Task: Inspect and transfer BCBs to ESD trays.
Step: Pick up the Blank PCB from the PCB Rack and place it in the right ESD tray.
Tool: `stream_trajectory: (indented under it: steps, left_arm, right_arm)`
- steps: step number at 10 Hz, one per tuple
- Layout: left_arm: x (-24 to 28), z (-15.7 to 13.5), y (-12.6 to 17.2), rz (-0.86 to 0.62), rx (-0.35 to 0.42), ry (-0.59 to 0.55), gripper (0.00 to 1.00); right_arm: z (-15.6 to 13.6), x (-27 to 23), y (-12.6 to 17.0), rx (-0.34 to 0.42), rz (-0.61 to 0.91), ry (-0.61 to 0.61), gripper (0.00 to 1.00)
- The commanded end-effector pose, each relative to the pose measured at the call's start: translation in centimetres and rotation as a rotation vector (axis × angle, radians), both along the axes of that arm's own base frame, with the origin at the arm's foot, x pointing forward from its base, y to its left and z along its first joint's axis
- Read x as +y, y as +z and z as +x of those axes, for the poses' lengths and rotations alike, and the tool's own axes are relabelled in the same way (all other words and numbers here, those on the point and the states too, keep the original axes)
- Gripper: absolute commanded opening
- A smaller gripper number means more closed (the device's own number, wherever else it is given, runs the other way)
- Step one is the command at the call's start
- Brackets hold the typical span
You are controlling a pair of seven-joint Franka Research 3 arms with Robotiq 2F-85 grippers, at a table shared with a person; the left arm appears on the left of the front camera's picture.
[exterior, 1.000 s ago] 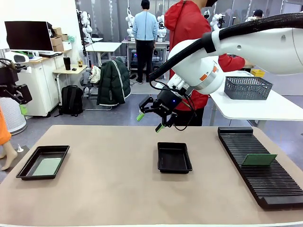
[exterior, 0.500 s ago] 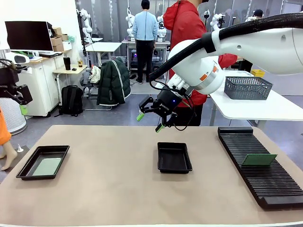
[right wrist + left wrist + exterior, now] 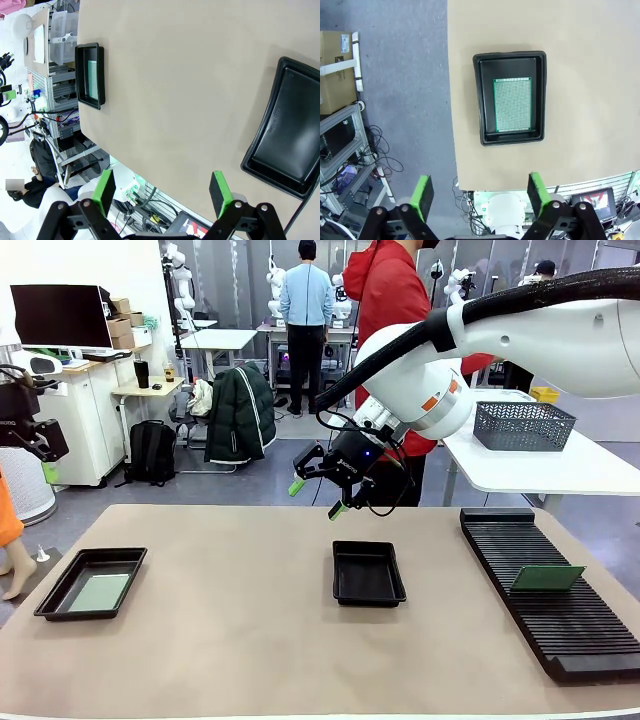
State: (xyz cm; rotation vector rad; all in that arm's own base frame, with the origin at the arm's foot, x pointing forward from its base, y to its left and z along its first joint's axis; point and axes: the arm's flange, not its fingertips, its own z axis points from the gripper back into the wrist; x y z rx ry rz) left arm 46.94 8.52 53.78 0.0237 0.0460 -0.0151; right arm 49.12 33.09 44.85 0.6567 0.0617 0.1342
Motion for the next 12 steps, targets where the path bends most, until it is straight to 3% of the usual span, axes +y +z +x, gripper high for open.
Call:
stream_trajectory:
  steps: [1, 9, 12]
  left_arm:
    - [0.1, 0.0, 0.0, 0.0, -0.005, 0.002, 1.0]
    - [0.1, 0.0, 0.0, 0.0, -0.005, 0.002, 1.0]
    - [0.1, 0.0, 0.0, 0.0, -0.005, 0.002, 1.0]
  right_arm:
    - [-0.1, 0.1, 0.0, 0.0, -0.021, -0.01, 1.0]
    - [0.0, 0.0, 0.0, 0.0, 0.0, 0.0, 1.0]
    - [-1.3, -3.6, 3.1, -0.08, -0.06, 0.123, 1.0]
